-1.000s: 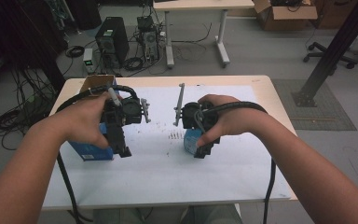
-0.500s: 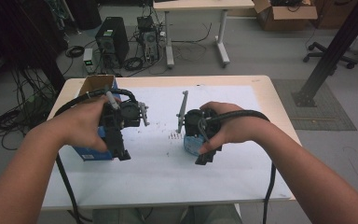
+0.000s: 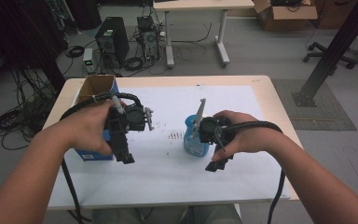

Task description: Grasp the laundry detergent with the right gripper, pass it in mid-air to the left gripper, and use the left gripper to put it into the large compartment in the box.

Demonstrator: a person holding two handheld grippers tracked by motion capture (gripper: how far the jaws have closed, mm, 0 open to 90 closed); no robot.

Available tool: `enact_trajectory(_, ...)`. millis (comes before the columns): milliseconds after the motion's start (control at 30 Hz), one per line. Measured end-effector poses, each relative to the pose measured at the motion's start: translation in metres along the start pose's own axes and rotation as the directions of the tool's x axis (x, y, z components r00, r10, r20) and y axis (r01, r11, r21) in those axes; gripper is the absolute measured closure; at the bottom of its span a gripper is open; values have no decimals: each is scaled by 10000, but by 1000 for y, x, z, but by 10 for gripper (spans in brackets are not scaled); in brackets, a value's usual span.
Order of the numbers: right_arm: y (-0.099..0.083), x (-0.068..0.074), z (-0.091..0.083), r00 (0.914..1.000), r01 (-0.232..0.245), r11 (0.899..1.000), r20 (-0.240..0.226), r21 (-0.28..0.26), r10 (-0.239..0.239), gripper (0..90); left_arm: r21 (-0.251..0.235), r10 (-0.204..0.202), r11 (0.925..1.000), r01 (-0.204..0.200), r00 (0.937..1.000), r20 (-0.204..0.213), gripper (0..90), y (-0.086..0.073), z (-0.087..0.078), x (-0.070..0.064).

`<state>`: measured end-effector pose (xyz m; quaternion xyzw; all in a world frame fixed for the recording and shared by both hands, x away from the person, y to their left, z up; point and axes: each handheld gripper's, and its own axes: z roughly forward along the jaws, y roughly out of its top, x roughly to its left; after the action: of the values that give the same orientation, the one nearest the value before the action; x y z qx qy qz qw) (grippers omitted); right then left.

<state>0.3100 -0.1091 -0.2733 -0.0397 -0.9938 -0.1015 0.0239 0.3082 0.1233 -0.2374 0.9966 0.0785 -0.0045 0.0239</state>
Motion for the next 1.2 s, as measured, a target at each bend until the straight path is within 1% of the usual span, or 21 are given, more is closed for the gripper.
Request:
enact_trajectory(33,-3,0,1,9999,-100,9999,-3,-18,100,47,9,11,10000,-11,10000,-3,2,0,0,0)
enact_trajectory(200,-14,-3,4,9996,-285,9994,0,-173,285,47,20,44,10000,-44,10000,-4,2,2,1,-1)
enact_trajectory(333,-23,-5,7,9987,-514,9981,-1,-352,514,47,109,151,9998,-150,9999,-13,2,3,4,-3)
enact_trajectory(400,-28,-6,10,9985,-552,9977,-26,-404,551,48,153,186,9997,-186,9998,17,2,4,5,-4)
enact_trajectory(600,-38,-8,14,9968,-798,9948,-7,-628,799,49,146,197,9997,-197,9998,53,2,3,7,-4)
enact_trajectory(633,-43,-10,16,9952,-977,9918,31,-829,983,49,158,198,9997,-199,9998,65,2,3,8,-5)
enact_trajectory(700,-46,-11,16,9939,-1090,9899,54,-908,1100,50,159,224,9996,-226,9997,73,2,2,9,-5)
enact_trajectory(767,-50,-14,18,9931,-1158,9868,75,-1134,1174,51,174,236,9996,-237,9997,71,2,2,10,-5)
enact_trajectory(967,-61,-21,25,9878,-1489,9797,258,-1344,1536,51,215,281,9994,-283,9995,119,2,4,11,-6)
enact_trajectory(1167,-70,-27,30,9843,-1654,9716,339,-1694,1735,51,279,349,9990,-353,9993,167,2,5,13,-6)
enact_trajectory(1200,-70,-27,30,9843,-1654,9716,339,-1694,1735,51,279,349,9990,-353,9993,167,2,5,13,-6)
